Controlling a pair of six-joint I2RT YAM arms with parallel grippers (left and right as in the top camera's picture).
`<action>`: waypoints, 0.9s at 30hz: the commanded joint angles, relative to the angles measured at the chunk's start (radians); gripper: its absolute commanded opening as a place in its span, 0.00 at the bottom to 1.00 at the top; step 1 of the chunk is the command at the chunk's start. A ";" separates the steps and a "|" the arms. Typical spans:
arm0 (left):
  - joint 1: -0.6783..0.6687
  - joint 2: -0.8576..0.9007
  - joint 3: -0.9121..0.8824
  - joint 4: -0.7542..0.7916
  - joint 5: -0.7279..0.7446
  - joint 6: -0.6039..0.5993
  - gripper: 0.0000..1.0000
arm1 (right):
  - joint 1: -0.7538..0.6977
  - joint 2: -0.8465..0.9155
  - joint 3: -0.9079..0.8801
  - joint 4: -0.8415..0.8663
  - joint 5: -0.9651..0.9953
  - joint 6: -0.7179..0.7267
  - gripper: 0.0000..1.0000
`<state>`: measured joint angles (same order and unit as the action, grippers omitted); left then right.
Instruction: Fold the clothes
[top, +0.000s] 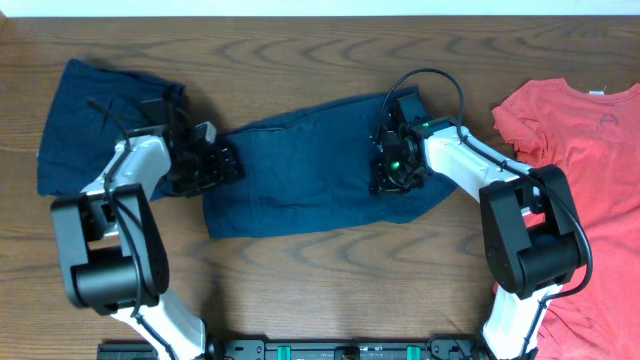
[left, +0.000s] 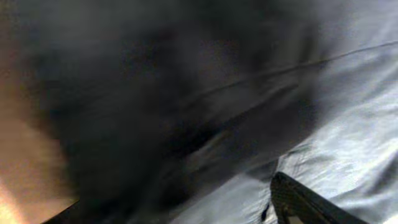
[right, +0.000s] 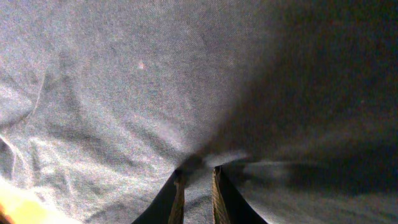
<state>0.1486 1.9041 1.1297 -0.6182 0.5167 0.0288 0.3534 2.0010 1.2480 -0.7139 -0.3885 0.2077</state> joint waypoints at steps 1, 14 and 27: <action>-0.035 0.141 -0.041 0.007 0.000 0.031 0.61 | 0.007 0.047 -0.014 0.006 0.033 0.002 0.15; -0.015 0.033 0.066 -0.282 -0.211 0.030 0.06 | 0.007 -0.003 -0.011 -0.095 0.014 0.068 0.08; -0.039 -0.198 0.520 -0.701 -0.372 0.023 0.06 | 0.007 -0.233 -0.011 -0.112 0.026 -0.022 0.15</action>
<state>0.1291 1.7203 1.6142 -1.3067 0.1818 0.0536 0.3538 1.7855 1.2369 -0.8356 -0.3717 0.2142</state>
